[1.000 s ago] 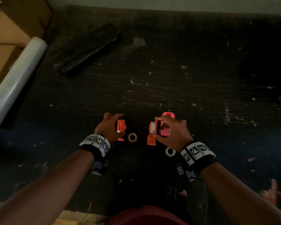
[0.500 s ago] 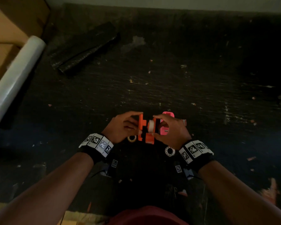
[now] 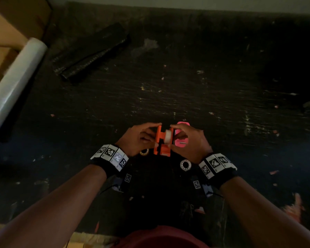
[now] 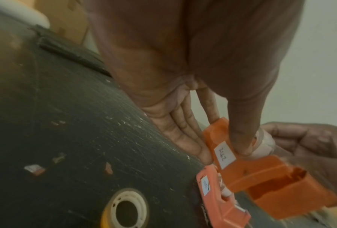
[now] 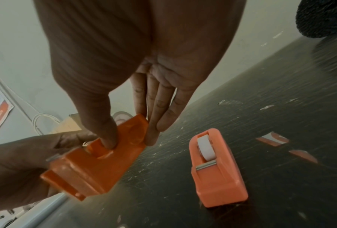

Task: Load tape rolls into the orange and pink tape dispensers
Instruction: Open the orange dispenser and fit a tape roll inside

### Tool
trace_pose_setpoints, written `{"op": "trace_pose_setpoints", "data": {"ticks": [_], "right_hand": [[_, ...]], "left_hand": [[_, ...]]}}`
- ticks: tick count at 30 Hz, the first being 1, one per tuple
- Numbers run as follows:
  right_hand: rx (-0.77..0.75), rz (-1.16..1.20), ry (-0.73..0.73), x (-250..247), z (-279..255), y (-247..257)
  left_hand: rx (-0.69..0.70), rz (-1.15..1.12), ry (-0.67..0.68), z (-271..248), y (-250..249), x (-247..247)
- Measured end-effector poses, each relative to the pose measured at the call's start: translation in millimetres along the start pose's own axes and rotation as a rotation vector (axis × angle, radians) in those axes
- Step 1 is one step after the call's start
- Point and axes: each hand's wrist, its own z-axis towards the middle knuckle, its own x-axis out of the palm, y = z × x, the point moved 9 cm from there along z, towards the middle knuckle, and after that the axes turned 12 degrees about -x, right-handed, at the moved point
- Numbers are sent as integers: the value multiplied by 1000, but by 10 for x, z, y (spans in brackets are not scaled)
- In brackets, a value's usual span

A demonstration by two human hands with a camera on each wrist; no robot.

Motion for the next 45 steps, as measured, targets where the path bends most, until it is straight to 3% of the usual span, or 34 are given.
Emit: {"op": "trace_pose_setpoints", "data": {"ticks": [7,25,34,45], "right_hand": [[-14,3,-51,-73,-14,36],[-24,-93,-1,2,77,25],[-63,-91,1,-28,154,62],[-26,-87,-20,-63,185,-23]], "left_hand": [[3,-23,9,20,-8,1],[26,20,2,108,-12,56],[20,71,69,177,-87,2],[82,118,7,191,-141,24]]}}
